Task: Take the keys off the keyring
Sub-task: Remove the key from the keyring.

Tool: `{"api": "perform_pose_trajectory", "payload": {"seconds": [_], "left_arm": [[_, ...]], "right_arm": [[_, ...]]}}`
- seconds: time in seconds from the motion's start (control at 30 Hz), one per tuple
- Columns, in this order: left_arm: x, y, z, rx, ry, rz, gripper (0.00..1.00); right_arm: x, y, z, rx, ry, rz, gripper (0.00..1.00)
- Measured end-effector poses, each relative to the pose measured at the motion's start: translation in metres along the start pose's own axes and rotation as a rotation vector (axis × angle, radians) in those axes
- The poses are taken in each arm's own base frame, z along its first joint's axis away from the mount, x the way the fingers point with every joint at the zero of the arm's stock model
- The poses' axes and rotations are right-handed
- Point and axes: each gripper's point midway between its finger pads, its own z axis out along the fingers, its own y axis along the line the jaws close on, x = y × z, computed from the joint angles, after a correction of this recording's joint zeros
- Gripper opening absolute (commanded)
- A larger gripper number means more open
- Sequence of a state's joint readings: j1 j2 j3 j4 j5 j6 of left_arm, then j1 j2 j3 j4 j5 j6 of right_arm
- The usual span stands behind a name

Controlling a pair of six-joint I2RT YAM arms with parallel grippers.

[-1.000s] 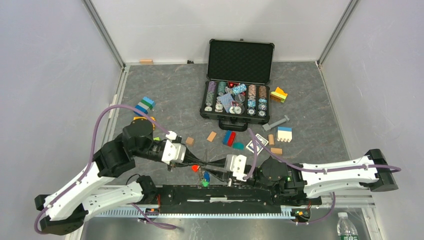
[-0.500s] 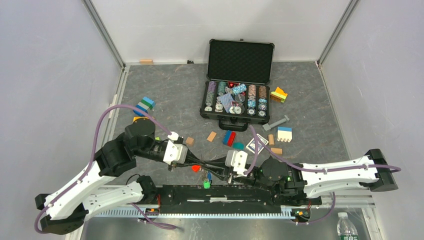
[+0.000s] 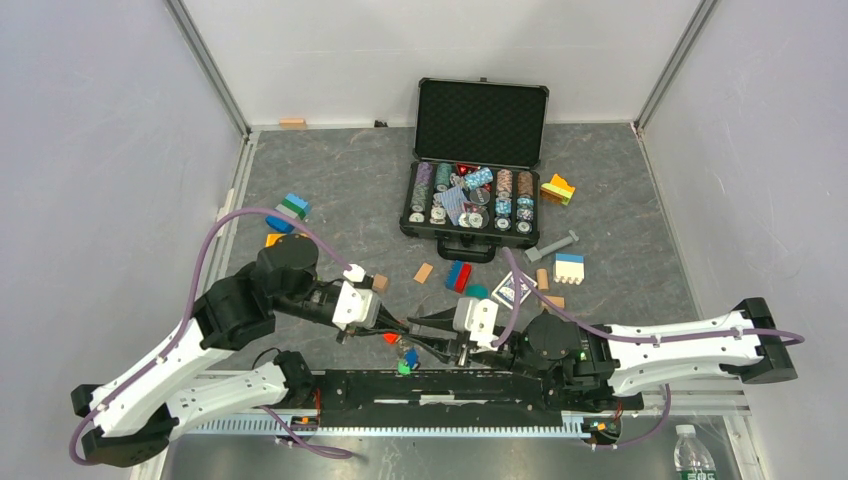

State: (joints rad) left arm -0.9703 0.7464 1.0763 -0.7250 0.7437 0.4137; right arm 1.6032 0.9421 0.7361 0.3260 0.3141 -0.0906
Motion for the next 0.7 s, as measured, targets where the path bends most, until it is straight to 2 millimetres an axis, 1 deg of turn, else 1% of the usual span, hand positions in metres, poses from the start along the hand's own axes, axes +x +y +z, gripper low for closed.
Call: {"api": "perform_pose_trajectory", "payload": {"seconds": [0.07, 0.2, 0.37, 0.53, 0.7], "left_arm": [[0.001, 0.000, 0.000, 0.000, 0.002, -0.001, 0.02], [0.002, -0.001, 0.000, 0.003, 0.008, -0.007, 0.02], [0.009, -0.007, -0.002, 0.020, 0.035, -0.029, 0.02], [0.008, -0.009, -0.004, 0.035, 0.044, -0.026, 0.02], [0.008, -0.011, -0.004, 0.043, 0.051, -0.028, 0.02]], "right_arm": [[-0.001, 0.000, -0.001, -0.004, -0.001, 0.001, 0.32], [-0.002, 0.000, -0.002, -0.006, -0.003, 0.001, 0.36], [-0.005, -0.001, -0.002, -0.005, 0.004, 0.003, 0.35], [-0.008, 0.000, -0.001, -0.012, 0.014, 0.010, 0.33], [-0.001, 0.005, 0.001, -0.031, 0.043, 0.014, 0.34]]}}
